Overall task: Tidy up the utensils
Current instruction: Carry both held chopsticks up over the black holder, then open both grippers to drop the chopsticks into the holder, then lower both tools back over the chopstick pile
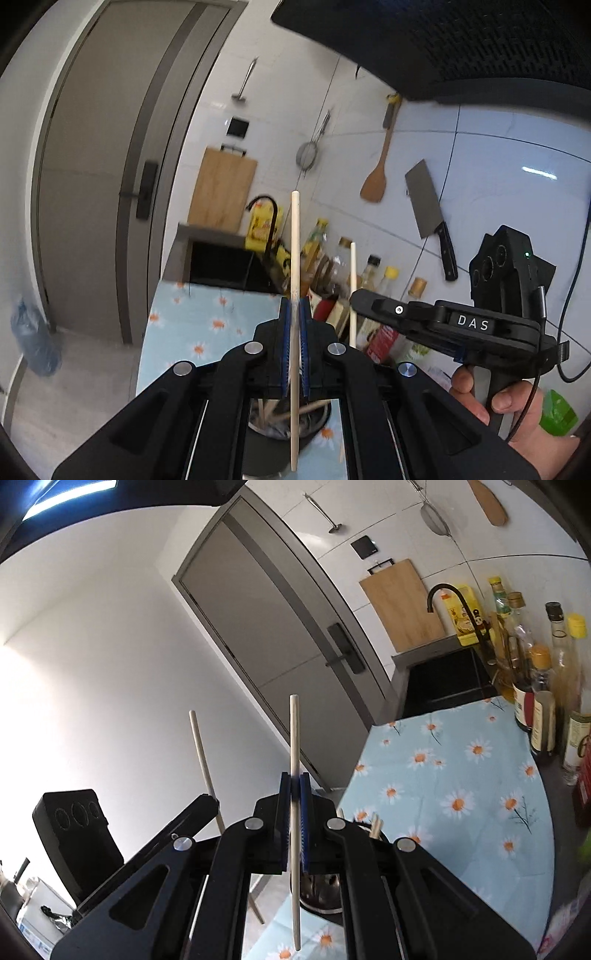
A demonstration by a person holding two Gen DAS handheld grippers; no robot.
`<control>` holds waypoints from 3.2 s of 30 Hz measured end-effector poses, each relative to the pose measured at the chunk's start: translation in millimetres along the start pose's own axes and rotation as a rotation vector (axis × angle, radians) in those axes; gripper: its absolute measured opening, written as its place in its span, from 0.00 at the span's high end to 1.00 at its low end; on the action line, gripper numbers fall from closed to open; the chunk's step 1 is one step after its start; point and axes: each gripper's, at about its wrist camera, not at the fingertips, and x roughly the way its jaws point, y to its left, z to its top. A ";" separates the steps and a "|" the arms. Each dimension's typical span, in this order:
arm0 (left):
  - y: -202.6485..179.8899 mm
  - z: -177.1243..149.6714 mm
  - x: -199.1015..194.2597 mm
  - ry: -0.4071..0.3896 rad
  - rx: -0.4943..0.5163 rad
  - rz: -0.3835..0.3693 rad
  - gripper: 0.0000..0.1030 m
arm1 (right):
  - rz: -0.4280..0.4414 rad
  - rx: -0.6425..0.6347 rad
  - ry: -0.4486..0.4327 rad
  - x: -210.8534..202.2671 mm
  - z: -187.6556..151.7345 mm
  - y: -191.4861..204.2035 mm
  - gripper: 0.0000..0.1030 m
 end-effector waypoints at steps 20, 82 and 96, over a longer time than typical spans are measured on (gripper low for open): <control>0.0 -21.2 40.7 -0.100 0.032 0.055 0.96 | -0.055 0.070 -0.099 27.8 -8.4 -43.0 0.94; 21.8 -155.3 -24.0 0.793 0.014 -0.030 0.30 | -0.446 0.535 0.680 -1.9 -223.1 -37.0 0.63; 37.8 -184.0 -25.6 0.894 0.037 -0.056 0.31 | -0.658 0.477 0.749 37.5 -237.8 -24.8 0.86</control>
